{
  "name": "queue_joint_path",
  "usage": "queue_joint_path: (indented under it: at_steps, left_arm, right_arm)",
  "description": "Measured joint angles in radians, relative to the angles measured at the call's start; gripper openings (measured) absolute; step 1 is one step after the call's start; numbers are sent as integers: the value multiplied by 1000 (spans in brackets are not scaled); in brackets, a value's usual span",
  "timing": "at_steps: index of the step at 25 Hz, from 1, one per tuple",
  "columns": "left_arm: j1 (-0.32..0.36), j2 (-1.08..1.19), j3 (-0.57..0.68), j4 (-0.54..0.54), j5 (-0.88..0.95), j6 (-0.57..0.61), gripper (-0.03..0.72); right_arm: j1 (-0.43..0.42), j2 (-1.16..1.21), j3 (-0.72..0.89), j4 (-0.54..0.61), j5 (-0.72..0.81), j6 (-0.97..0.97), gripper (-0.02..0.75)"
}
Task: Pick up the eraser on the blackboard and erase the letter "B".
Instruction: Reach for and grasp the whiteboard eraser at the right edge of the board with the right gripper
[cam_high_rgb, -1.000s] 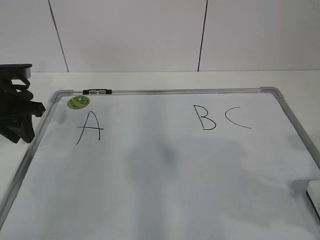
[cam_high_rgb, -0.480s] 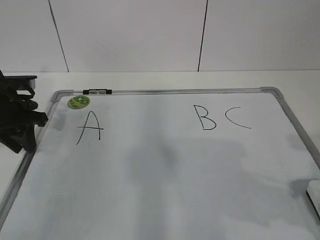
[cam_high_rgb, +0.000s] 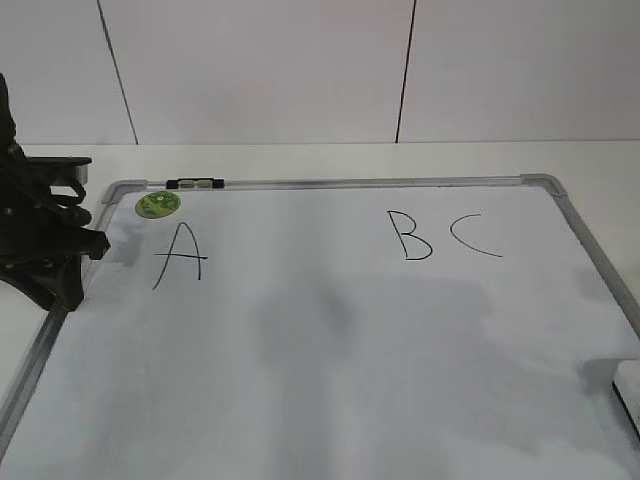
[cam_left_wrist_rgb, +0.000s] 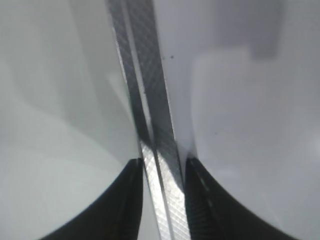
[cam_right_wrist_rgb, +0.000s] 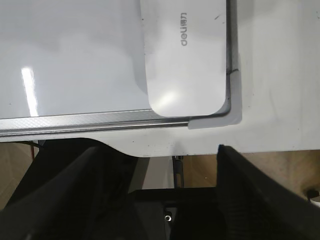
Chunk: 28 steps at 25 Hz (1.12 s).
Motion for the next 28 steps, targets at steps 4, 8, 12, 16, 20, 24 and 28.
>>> queue_joint_path:
  at_steps: [4, 8, 12, 16, 20, 24, 28]
  left_arm:
    - [0, 0, 0, 0, 2, 0, 216]
    - [0, 0, 0, 0, 3, 0, 190]
    - [0, 0, -2, 0, 7, -8, 150]
    - [0, 0, -4, 12, 10, -10, 54]
    - [0, 0, -6, 12, 12, -23, 36]
    - [0, 0, -6, 10, 12, -28, 34]
    - [0, 0, -6, 10, 12, -28, 34]
  right_arm:
    - [0, 0, 0, 0, 0, 0, 550]
    - [0, 0, 0, 0, 0, 0, 550]
    - [0, 0, 0, 0, 0, 0, 550]
    - [0, 0, 0, 0, 0, 0, 551]
    - [0, 0, 0, 0, 0, 0, 551]
    - [0, 0, 0, 0, 0, 0, 550]
    - [0, 0, 0, -2, 0, 0, 550]
